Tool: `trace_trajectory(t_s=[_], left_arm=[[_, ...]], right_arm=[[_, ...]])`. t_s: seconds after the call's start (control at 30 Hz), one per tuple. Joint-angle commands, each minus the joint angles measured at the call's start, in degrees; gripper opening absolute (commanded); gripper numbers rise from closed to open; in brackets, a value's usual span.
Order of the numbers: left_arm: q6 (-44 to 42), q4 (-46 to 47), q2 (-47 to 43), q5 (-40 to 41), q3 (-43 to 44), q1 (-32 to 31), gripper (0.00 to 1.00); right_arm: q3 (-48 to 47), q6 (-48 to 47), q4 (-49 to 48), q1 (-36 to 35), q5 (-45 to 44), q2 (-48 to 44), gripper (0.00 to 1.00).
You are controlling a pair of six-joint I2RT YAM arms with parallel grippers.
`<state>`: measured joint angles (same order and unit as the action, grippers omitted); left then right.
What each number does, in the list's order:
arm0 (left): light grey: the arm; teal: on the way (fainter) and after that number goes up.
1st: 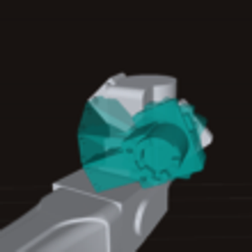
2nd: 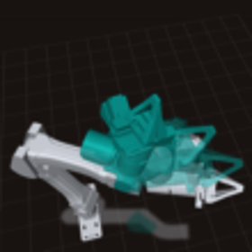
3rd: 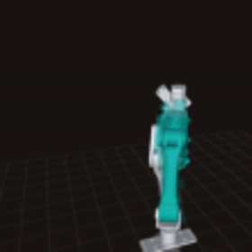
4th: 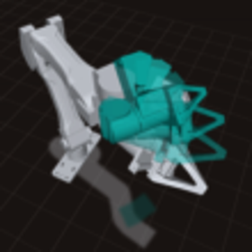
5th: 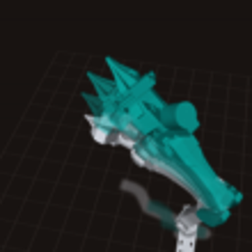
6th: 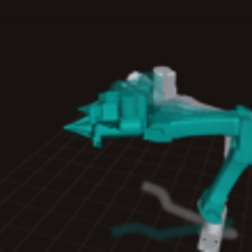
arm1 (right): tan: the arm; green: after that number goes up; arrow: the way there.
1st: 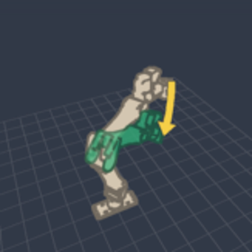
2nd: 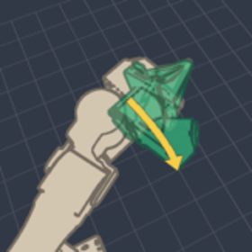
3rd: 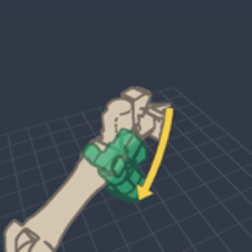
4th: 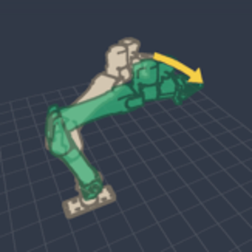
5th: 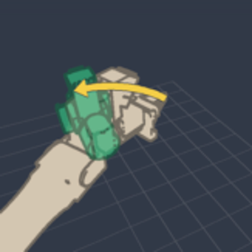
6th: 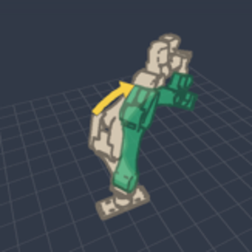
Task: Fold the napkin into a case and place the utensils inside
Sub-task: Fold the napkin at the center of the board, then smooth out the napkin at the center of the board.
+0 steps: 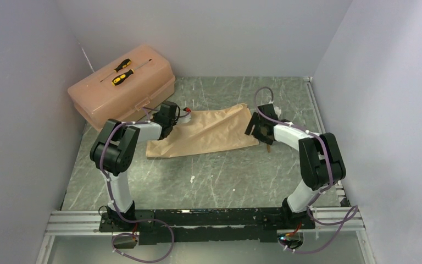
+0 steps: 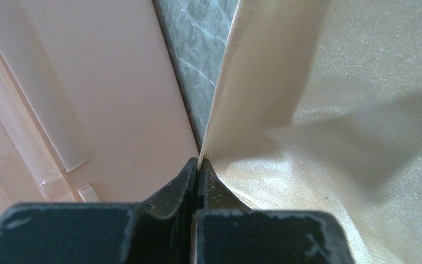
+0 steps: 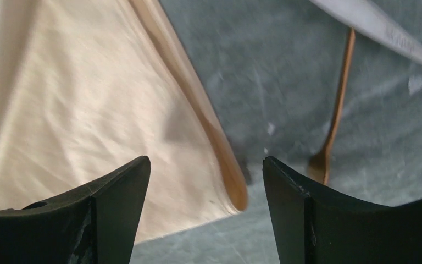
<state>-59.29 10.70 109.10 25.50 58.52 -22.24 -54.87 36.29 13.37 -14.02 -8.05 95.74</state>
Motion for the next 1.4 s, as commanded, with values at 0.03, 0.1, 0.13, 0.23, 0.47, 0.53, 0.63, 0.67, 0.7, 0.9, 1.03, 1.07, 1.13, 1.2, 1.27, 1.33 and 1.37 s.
trace_trajectory(t_s=[0.03, 0.1, 0.13, 0.23, 0.47, 0.53, 0.63, 0.67, 0.7, 0.9, 1.03, 1.07, 1.13, 1.2, 1.27, 1.33, 1.37], left_arm=[[0.6, 1.3, 0.0, 1.3, 2.3, 0.0, 0.06], [1.9, -0.7, -0.4, 1.0, 2.7, -0.2, 0.07], [2.1, -1.1, -0.6, 0.7, 2.6, -0.4, 0.07], [1.7, -0.9, -1.3, 0.7, 1.7, -0.8, 0.08], [2.1, -1.5, -1.9, 0.4, 0.9, -1.0, 0.08], [2.1, -1.4, -2.1, 0.4, 0.8, -1.0, 0.08], [2.2, -1.9, -2.3, 0.3, 0.8, -1.0, 0.08], [2.3, -1.9, -2.4, 0.2, 0.9, -1.0, 0.08], [2.4, -2.2, -2.5, 0.1, 0.9, -1.0, 0.08], [2.2, -2.1, -2.6, 0.2, 0.7, -1.0, 0.08], [2.3, -2.0, -2.8, 0.1, 0.6, -1.0, 0.08], [2.4, -2.0, -2.9, 0.1, 0.6, -1.0, 0.08], [2.6, -2.4, -3.0, 0.2, 0.8, -1.0, 0.08], [3.1, -3.1, -3.4, 0.0, 1.1, -1.0, 0.08], [4.0, -4.6, -4.0, -0.3, 1.6, -1.0, 0.10], [5.5, -7.1, -4.5, -0.8, 2.6, -1.0, 0.17], [6.5, -8.7, -5.0, -1.2, 3.2, -1.0, 0.21]], right_arm=[[5.4, 2.4, -3.4, -0.1, 0.3, -4.0, 0.77], [5.6, 2.5, -3.6, -0.1, 0.3, -4.3, 0.70], [5.6, 2.5, -3.7, -0.1, 0.5, -4.3, 0.64], [5.9, 2.3, -3.7, -0.2, 1.0, -5.0, 0.50], [7.4, 0.5, -3.7, -0.2, -0.1, -7.7, 0.68], [6.6, 0.2, -3.6, -0.1, -0.3, -7.2, 0.67], [5.1, 0.0, -4.5, -0.1, 0.0, -6.7, 0.62], [4.5, -0.1, -4.7, -0.1, 0.2, -6.3, 0.59], [3.8, -0.4, -4.9, -0.1, 0.5, -5.9, 0.56], [2.6, -0.7, -4.7, -0.1, 1.6, -4.1, 0.37], [3.8, -0.5, -4.2, -0.1, 2.5, -4.0, 0.28], [4.5, -0.3, -4.0, -0.1, 2.8, -4.5, 0.25], [5.9, -0.2, -3.8, -0.1, 2.8, -5.6, 0.20], [7.2, 0.0, -3.1, -0.2, 2.7, -7.4, 0.18], [8.4, 0.0, -2.2, -0.1, 2.7, -9.0, 0.15], [9.7, 0.3, -1.5, -0.2, 3.1, -10.5, 0.12], [10.5, 0.5, -1.1, -0.1, 3.3, -11.3, 0.11]])
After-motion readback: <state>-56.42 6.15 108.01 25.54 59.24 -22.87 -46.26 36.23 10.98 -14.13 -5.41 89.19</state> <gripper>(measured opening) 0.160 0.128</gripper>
